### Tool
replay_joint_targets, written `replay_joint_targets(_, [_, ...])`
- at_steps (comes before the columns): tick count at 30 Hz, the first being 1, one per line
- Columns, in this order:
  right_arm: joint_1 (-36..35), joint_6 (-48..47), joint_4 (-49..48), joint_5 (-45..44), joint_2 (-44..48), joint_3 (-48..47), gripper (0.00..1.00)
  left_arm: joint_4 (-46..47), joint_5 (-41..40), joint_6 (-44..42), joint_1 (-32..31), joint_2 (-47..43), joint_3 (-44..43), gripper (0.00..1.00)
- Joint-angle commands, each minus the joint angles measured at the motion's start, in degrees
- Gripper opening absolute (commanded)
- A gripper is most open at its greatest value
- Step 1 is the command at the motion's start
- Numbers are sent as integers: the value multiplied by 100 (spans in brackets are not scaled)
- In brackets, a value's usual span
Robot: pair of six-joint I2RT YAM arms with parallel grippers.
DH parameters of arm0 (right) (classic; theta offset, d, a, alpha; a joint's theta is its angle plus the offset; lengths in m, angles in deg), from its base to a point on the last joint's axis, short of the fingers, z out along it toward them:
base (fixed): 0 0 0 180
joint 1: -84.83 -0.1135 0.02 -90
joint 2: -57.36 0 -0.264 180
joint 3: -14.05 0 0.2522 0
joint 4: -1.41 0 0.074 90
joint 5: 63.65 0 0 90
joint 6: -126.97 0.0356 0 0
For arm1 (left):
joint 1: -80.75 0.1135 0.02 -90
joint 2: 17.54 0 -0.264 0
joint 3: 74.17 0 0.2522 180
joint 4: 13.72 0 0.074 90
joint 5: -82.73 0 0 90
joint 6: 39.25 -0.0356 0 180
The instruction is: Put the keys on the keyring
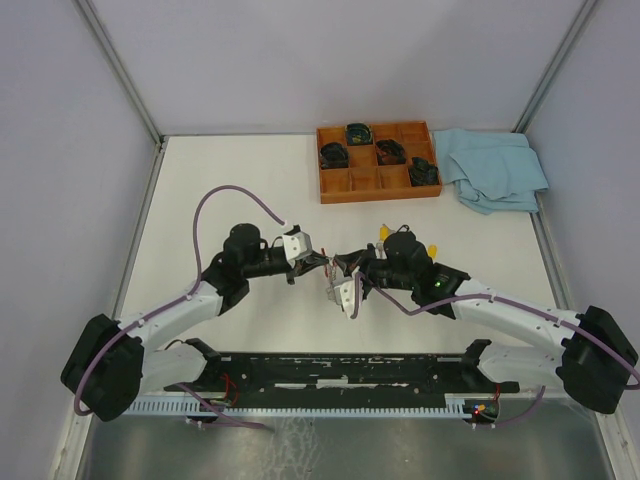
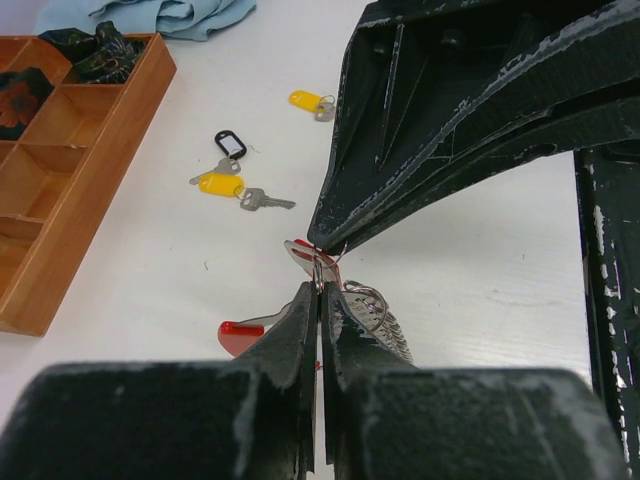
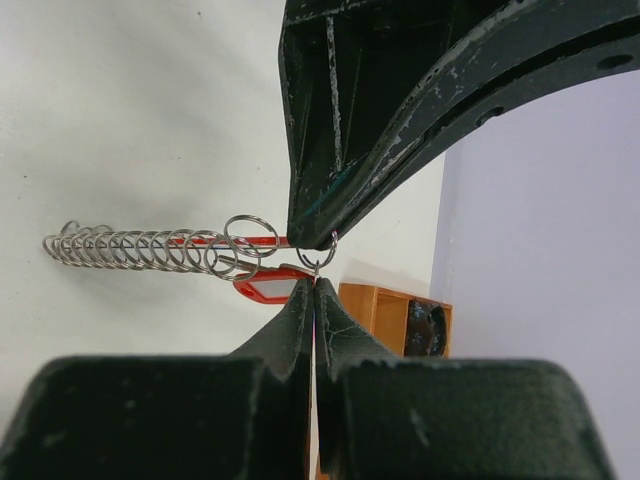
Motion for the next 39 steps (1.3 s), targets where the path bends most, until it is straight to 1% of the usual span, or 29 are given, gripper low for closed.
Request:
replay_joint_targets(1, [-1,32,47,-180,21,-33,1,575,37,64,-6,-242,-31,3])
replay_joint_targets(6, [-3,41,56,-189,-2,25,1,803,39,166,-6,-280,64,3])
replay_joint_targets(15, [-3,165,-212,203,-171,29,1,1181,188,370,-6,-210,143,3])
replay_joint_targets(27, [86,637,-1176,577,-374,208,1,1356,248,489,-6,-191,212,3])
replay_joint_targets(29, [146,735,-1272,546,-312,258,6,1326,168,474,-6,-212,224,3])
replay_joint_targets(33, [216,1114,-1156,400,-31,246,24,1211,-123,426,-8,-251,236,3])
replay_joint_targets(36, [220,1657,-1151,125,191,244,38,1141,-324,396,-8,-263,240,3])
replay_joint_targets(39, [222,2380,-1226,-175,369,245,47,1110,-463,408,-6,-278,253,3])
